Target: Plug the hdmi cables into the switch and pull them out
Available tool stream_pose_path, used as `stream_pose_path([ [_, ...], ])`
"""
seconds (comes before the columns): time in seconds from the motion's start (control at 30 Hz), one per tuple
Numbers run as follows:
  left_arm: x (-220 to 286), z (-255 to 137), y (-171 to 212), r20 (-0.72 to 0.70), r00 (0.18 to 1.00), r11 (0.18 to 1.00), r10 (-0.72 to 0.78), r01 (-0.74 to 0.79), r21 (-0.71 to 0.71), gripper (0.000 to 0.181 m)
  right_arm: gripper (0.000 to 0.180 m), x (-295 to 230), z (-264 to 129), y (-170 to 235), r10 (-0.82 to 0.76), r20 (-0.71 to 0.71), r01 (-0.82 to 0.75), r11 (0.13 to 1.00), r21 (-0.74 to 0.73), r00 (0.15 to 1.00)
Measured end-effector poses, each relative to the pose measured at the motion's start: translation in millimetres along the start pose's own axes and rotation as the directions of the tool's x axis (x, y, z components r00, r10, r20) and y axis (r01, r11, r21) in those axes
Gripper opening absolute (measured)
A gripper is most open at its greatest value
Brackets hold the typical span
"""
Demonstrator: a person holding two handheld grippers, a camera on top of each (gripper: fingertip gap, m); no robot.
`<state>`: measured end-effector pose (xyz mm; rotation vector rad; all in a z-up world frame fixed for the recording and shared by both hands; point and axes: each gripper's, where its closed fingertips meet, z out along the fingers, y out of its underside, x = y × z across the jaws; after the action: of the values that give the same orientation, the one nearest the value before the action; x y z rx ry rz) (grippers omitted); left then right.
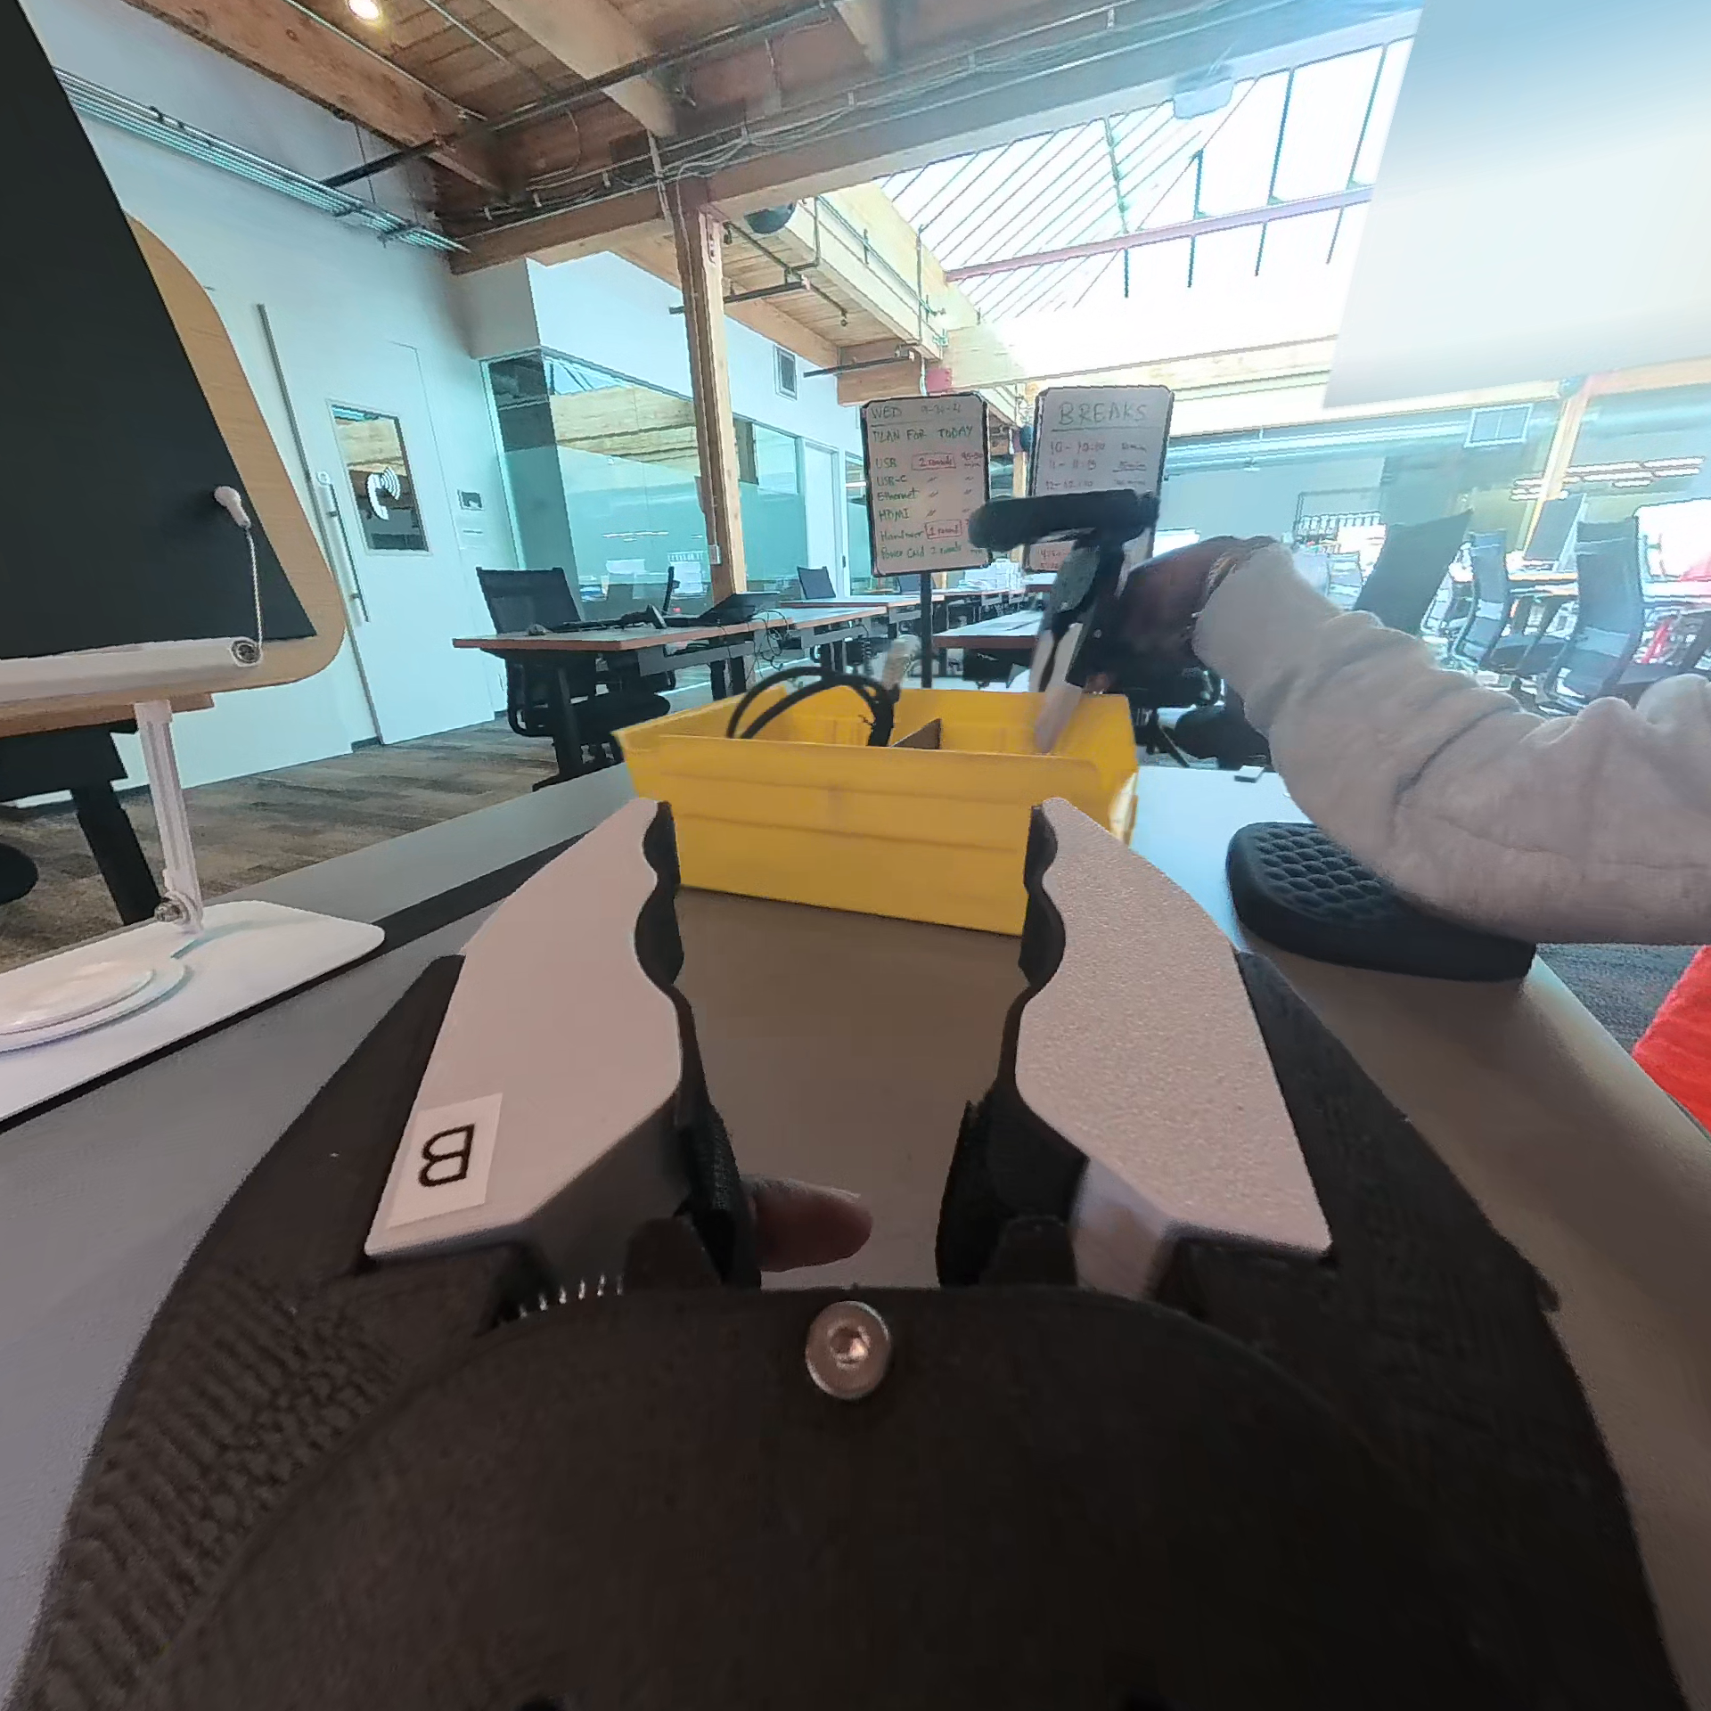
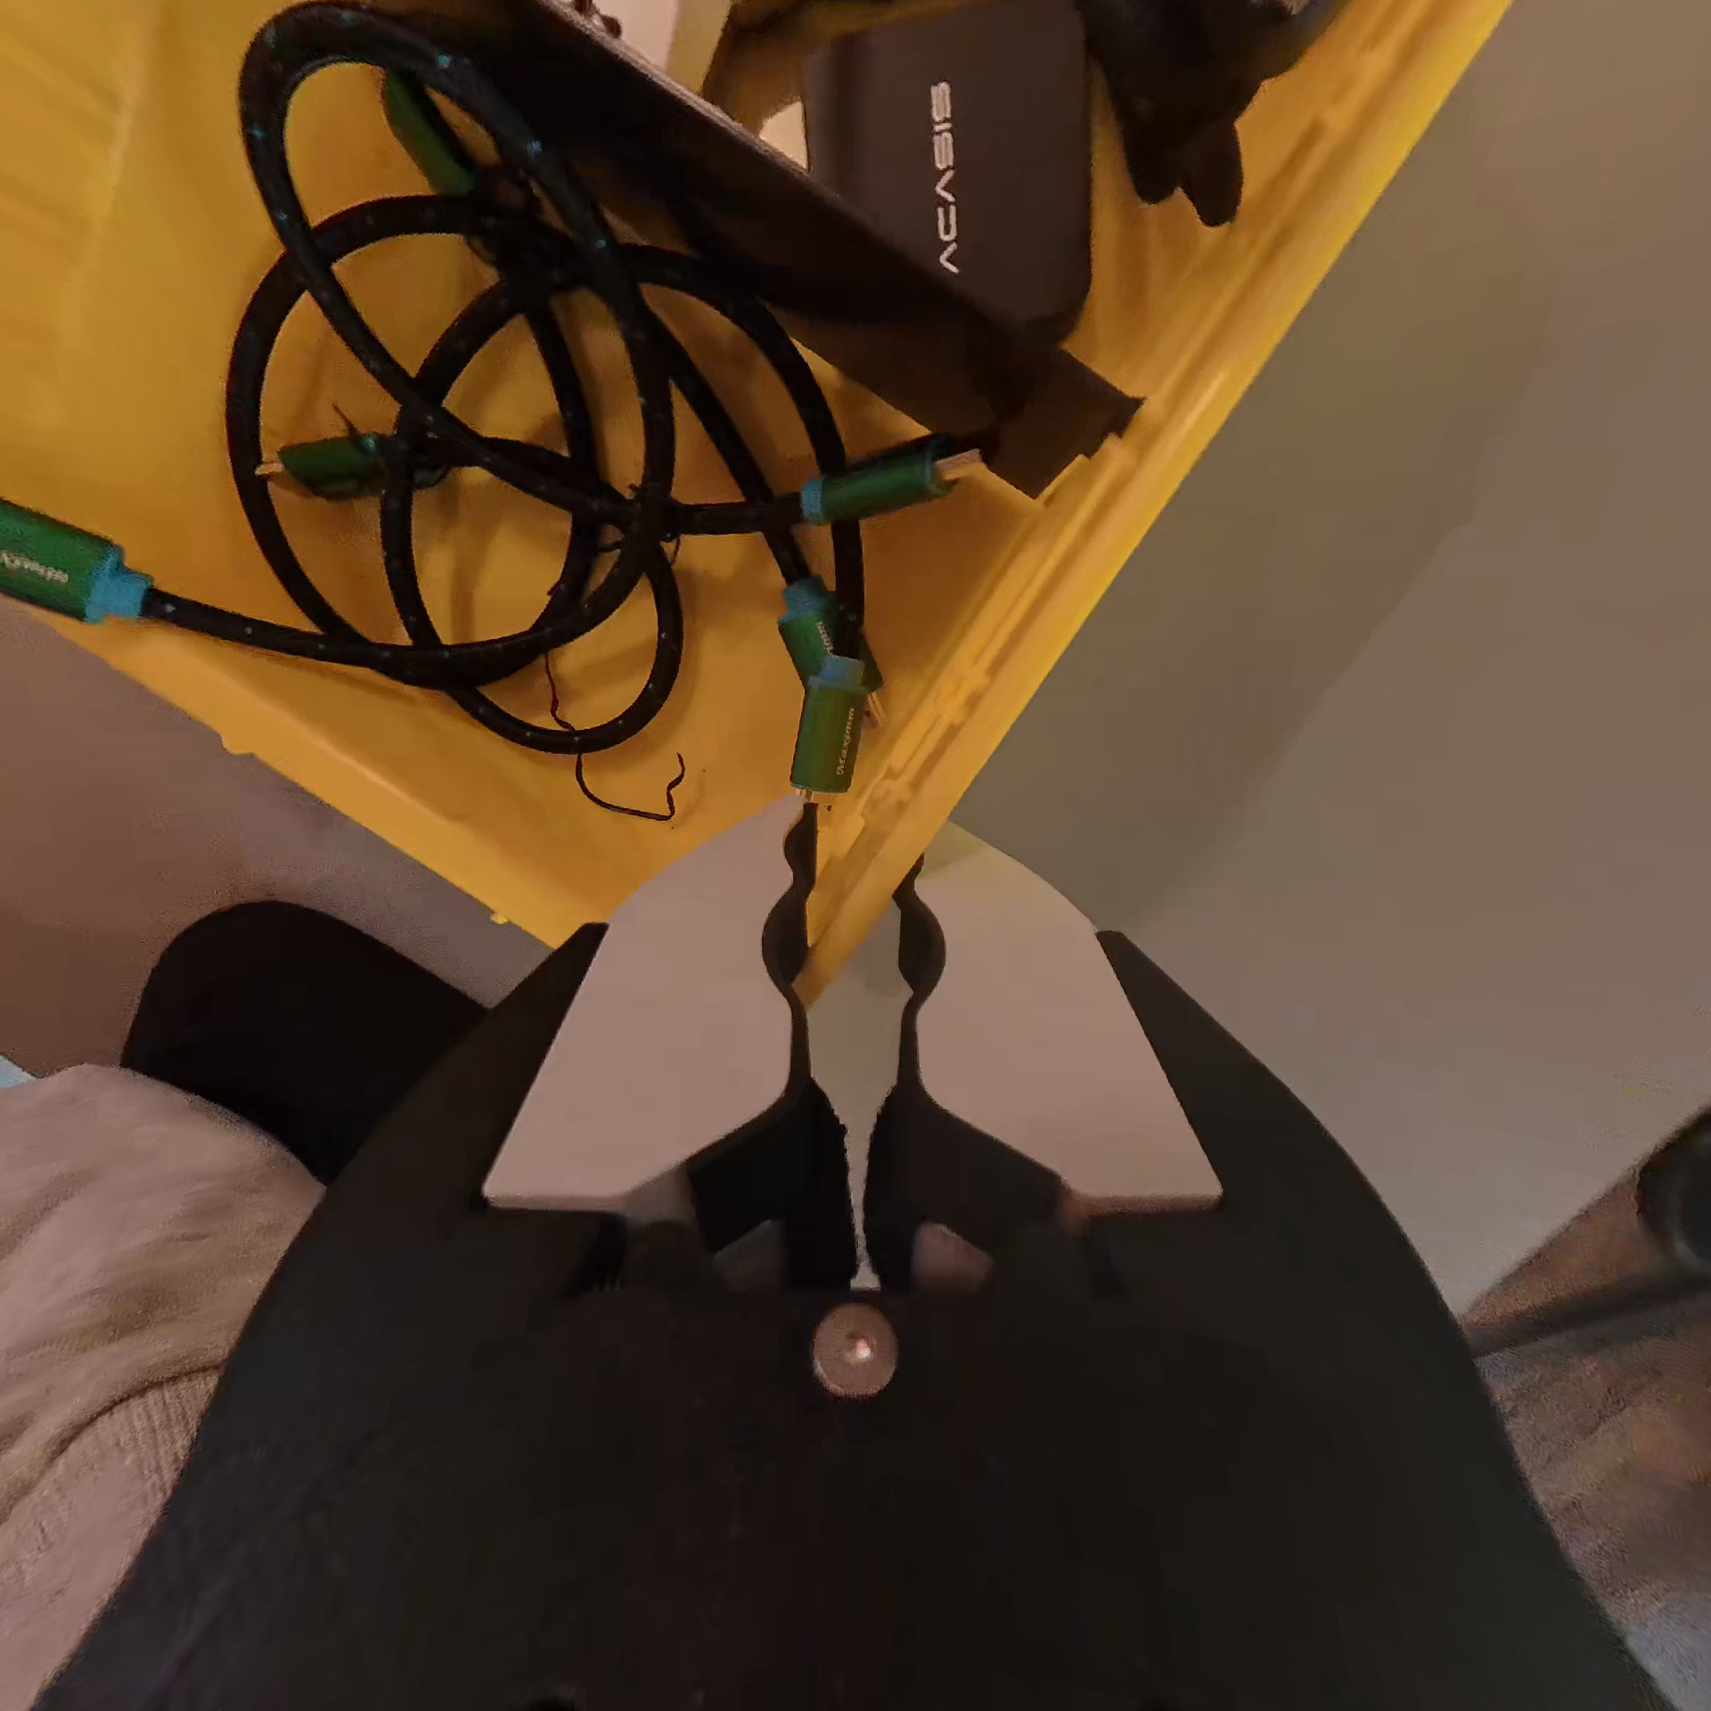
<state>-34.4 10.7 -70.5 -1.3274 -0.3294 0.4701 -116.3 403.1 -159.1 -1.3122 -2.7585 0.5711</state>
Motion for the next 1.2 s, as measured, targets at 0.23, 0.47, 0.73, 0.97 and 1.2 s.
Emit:
stream_pose_path([
  [0.23, -0.3, -1.8, -7.0, 0.006, 1.000, 1.000, 0.019, -0.019, 0.022, 0.067, 0.020, -46.6, 36.5, -83.4, -0.189, 0.102, 0.183, 0.981, 0.065, 0.977],
  [0.47, 30.5, -31.6, -75.8, -0.076, 0.968, 0.921, 0.239, -0.202, 0.333, 0.055, 0.027, -128.6, 69.9, -151.2, -0.327, 0.243, 0.299, 0.943, 0.147, 0.913],
  [0.73, 17.3, -86.4, -132.1, -0.009, 0.968, 0.837, 0.250, -0.211, 0.506, 0.051, 0.056, -250.6, 97.9, -201.0, -0.300, 0.523, 0.199, 0.950, 0.242, 0.797],
  [0.97, 21.2, -155.4, -192.2, 0.158, 0.923, 0.716, 0.352, -0.374, 0.590, 0.041, 0.063, -331.5, 110.3, -246.2, -0.257, 0.723, -0.097, 0.907, 0.409, 0.641],
  [1.2, -4.3, -270.0, -197.3, 0.570, 0.804, 0.725, 0.168, -0.493, 0.482, 0.043, 0.068, -330.1, 44.3, -289.6, -0.522, 0.493, -0.385, 0.308, 0.870, 0.696],
])
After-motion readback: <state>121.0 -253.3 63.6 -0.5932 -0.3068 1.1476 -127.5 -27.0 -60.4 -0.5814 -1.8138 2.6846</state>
